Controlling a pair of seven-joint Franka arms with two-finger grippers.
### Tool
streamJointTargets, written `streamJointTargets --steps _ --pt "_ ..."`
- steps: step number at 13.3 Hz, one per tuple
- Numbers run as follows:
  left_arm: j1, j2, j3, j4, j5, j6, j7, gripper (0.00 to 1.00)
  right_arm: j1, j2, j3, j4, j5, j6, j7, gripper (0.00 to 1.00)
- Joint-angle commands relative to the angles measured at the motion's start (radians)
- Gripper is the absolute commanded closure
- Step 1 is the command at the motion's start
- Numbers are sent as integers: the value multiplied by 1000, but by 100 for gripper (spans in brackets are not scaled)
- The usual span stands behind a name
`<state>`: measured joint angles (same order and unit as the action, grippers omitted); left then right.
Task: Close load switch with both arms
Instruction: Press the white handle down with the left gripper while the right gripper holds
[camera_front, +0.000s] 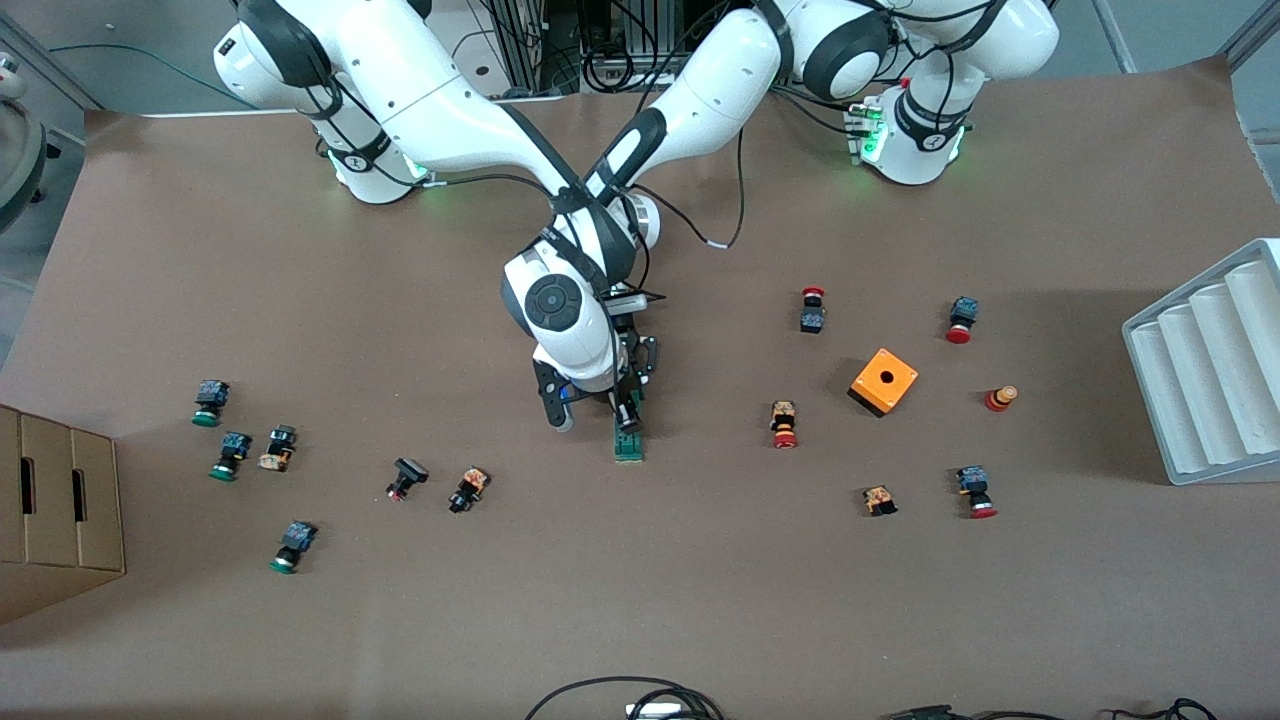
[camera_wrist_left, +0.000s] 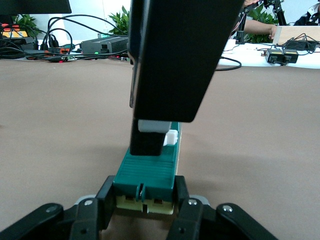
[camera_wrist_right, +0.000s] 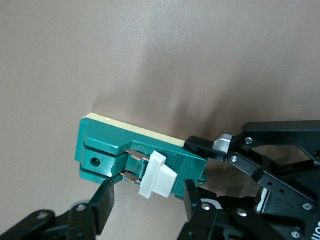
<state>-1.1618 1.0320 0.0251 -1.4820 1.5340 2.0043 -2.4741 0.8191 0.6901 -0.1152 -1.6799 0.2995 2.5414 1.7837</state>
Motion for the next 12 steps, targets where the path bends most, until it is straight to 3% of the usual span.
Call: streamJointTargets --steps 1,12 --pt "5 17 -11 29 12 5 -6 49 6 6 -4 -4 27 33 -9 38" --pt "5 20 -11 28 12 -1 -5 49 -15 5 -6 -1 23 54 -73 53"
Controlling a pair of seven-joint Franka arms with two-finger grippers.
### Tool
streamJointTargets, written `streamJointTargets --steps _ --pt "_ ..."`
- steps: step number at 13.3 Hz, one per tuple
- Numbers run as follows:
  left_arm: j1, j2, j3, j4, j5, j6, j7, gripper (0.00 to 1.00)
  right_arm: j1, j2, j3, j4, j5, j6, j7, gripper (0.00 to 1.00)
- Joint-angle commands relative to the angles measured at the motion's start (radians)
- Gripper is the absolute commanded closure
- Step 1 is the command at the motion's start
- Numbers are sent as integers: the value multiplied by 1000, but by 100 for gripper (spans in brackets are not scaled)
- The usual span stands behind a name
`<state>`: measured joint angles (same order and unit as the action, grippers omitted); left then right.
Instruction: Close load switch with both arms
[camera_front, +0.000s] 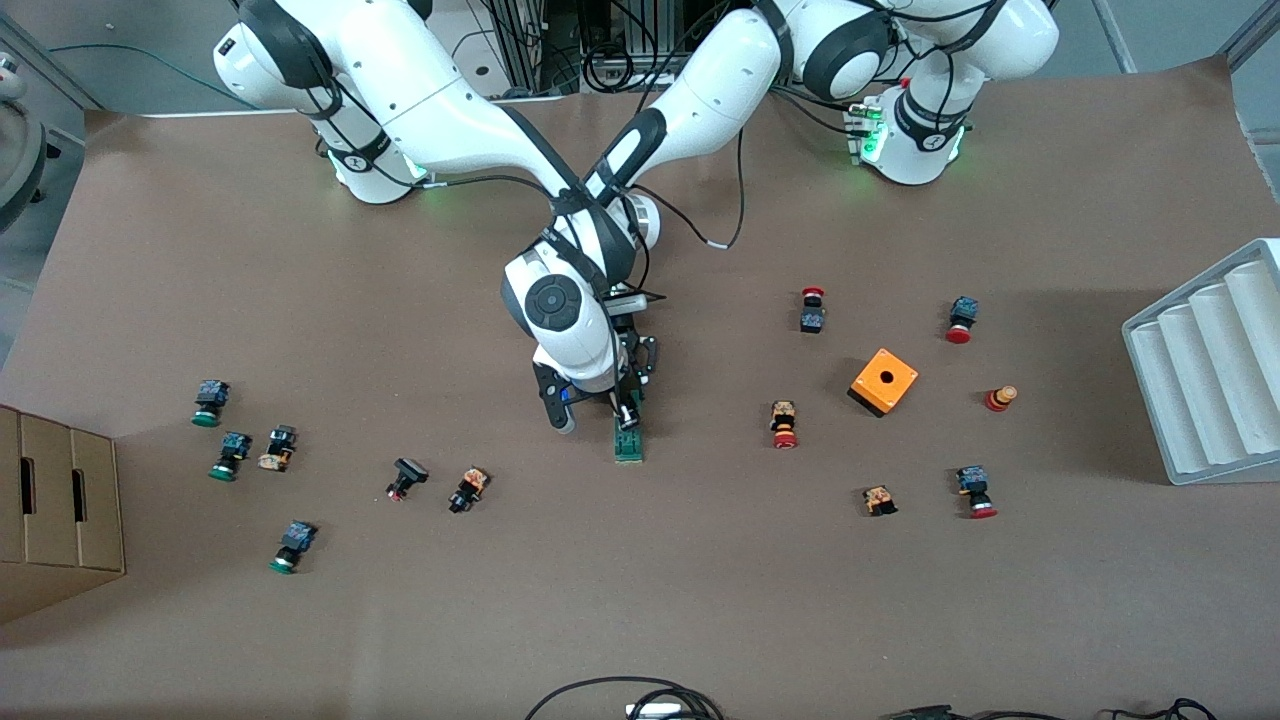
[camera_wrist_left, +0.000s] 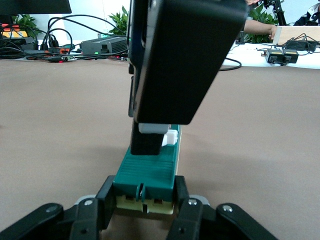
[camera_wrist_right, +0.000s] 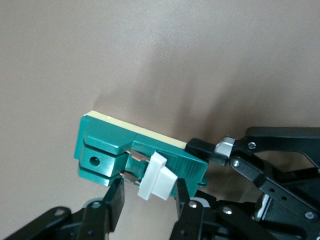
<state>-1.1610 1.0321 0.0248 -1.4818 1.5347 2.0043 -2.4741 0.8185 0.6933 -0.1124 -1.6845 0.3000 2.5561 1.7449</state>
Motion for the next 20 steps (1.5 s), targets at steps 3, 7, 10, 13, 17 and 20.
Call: streamJointTargets --steps 3,7,10,13,17,20 --pt "4 23 -20 28 12 -2 -6 49 -22 -3 -9 12 25 30 -31 57" --pt "6 23 -23 29 13 -4 -5 49 -33 -5 -9 20 27 27 -30 57" --pt "6 28 -23 29 13 -4 -5 49 -45 -6 -9 37 27 15 -31 58" --pt "6 26 -23 29 13 -4 -5 49 -50 -6 -7 48 27 1 -31 58" --pt "6 26 -23 29 13 -4 -5 49 -50 -3 -7 48 27 1 -31 61" --pt "6 26 -23 29 12 -15 -5 49 -51 -3 -7 49 27 1 -30 65"
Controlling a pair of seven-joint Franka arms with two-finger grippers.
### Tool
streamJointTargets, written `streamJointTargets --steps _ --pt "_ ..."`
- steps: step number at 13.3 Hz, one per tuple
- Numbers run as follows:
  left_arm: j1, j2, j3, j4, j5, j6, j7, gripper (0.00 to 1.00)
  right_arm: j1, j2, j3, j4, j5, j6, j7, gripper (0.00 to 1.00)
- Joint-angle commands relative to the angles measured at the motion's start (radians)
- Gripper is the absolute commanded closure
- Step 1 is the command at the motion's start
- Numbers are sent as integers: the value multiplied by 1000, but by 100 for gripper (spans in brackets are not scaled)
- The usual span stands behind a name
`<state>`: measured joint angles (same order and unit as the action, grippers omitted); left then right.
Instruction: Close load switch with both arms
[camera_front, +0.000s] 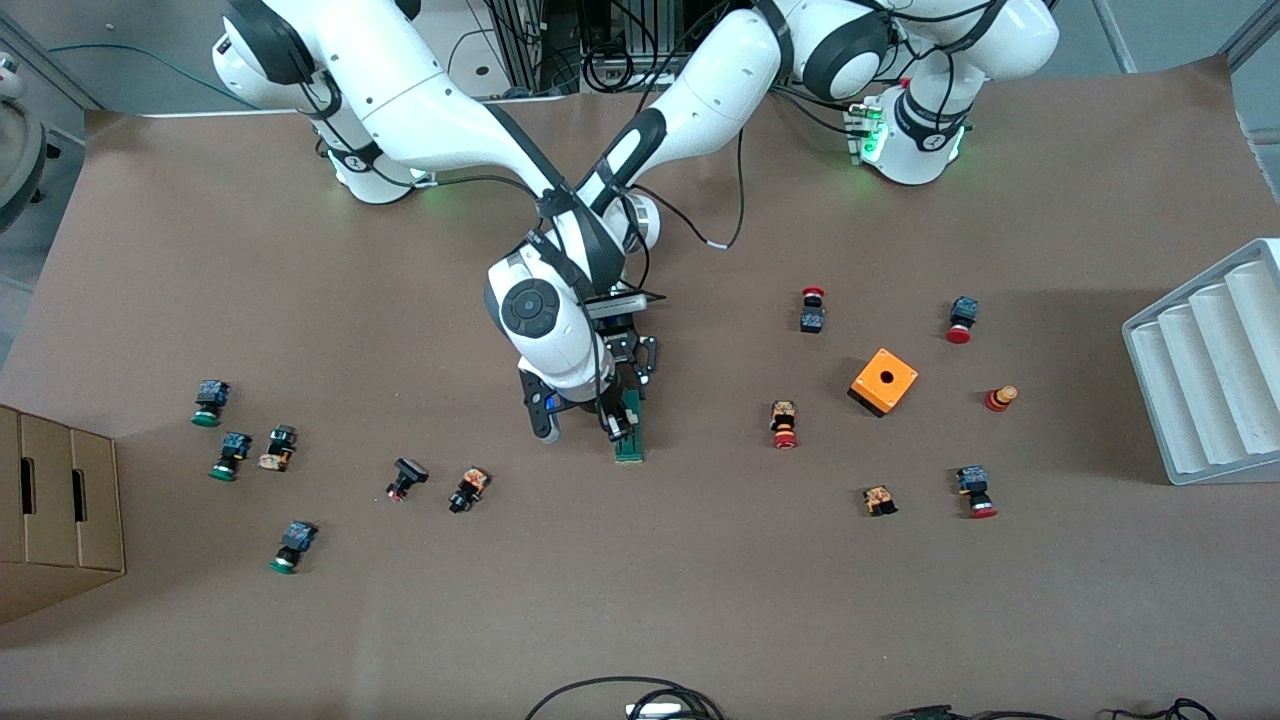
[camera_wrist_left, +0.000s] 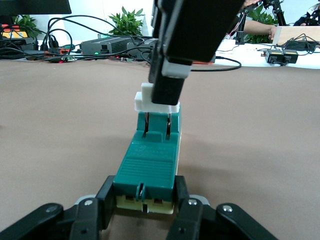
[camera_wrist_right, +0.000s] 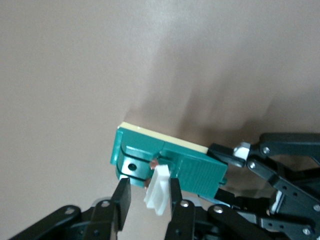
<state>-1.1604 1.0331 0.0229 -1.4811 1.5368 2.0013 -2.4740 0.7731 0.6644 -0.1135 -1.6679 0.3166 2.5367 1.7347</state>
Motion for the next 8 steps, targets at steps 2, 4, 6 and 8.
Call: streamJointTargets --steps 2,4,6,8 --pt "5 25 -24 30 9 -21 -5 49 -6 26 -6 33 10 20 -20 66" --pt "5 25 -29 30 11 -21 -5 49 -5 26 -6 37 10 20 -18 68" --pt "5 25 -31 30 11 -21 -5 49 -3 26 -6 40 10 20 -14 69" --pt "7 25 -31 30 11 -21 -3 49 2 26 -6 42 12 20 -12 69"
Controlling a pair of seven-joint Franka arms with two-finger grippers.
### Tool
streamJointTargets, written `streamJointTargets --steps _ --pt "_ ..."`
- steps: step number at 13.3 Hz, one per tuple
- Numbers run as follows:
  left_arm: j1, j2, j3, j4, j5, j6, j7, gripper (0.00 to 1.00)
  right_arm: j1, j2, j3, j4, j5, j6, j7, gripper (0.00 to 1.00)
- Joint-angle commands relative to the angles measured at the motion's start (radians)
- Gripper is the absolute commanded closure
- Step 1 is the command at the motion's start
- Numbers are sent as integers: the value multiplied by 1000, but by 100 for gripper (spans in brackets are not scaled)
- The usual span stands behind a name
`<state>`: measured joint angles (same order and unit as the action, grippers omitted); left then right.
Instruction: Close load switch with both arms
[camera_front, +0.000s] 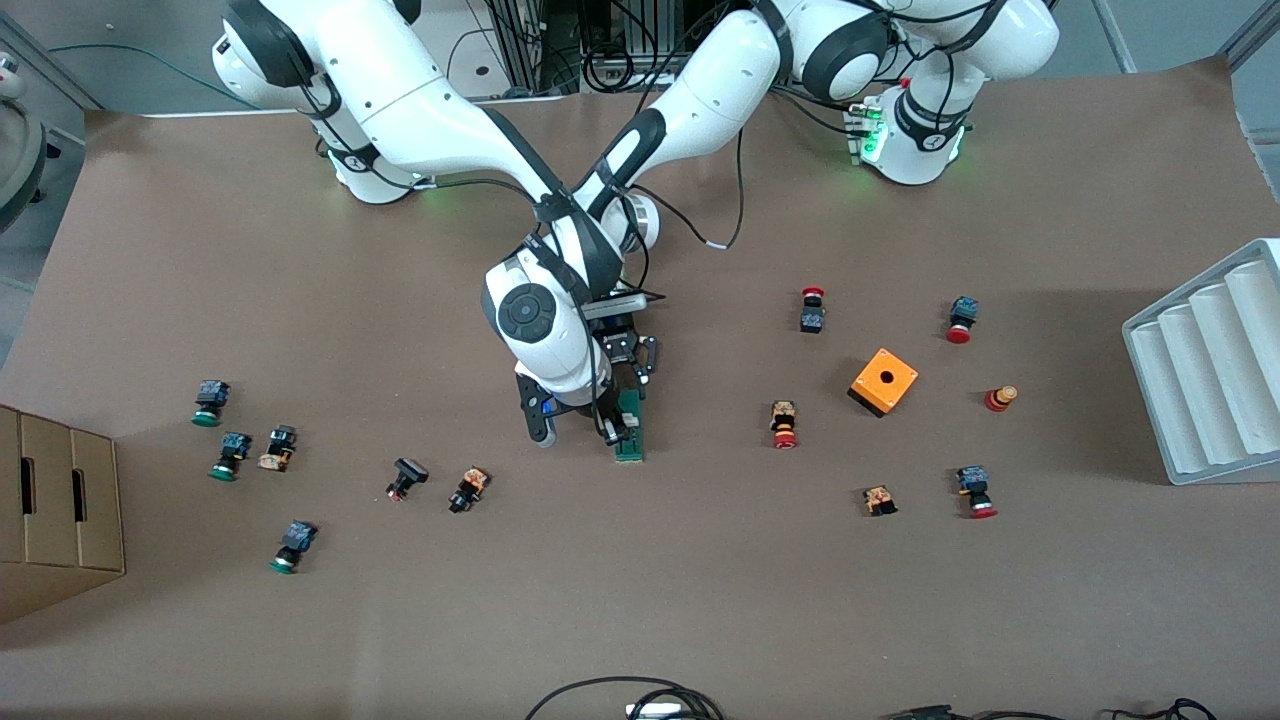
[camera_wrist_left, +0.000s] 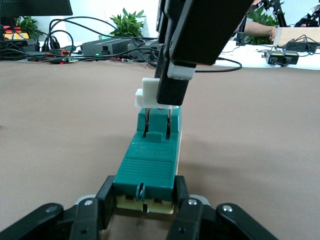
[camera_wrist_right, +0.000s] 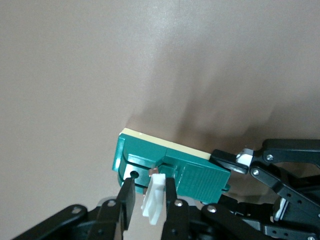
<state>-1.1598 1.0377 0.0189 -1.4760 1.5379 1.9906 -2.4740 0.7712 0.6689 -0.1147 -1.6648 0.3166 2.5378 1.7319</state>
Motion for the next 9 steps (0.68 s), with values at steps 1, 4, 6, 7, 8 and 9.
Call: streamJointTargets --steps 1,4,6,7,8,9 --pt "6 21 -27 25 11 -10 -3 49 7 20 -3 39 15 19 -9 69" --pt "6 22 -27 25 10 -10 -3 49 11 18 -3 39 24 19 -6 70" --pt "6 24 -27 23 11 -10 -3 49 14 17 -3 37 24 19 -6 70" --pt "6 27 -27 26 11 -9 -2 49 14 17 -3 37 24 18 -6 70" --pt "6 28 -27 28 11 -9 -2 49 14 17 -3 39 24 19 -6 71" --pt "6 28 -27 26 11 -9 -2 49 14 17 -3 39 24 19 -6 72"
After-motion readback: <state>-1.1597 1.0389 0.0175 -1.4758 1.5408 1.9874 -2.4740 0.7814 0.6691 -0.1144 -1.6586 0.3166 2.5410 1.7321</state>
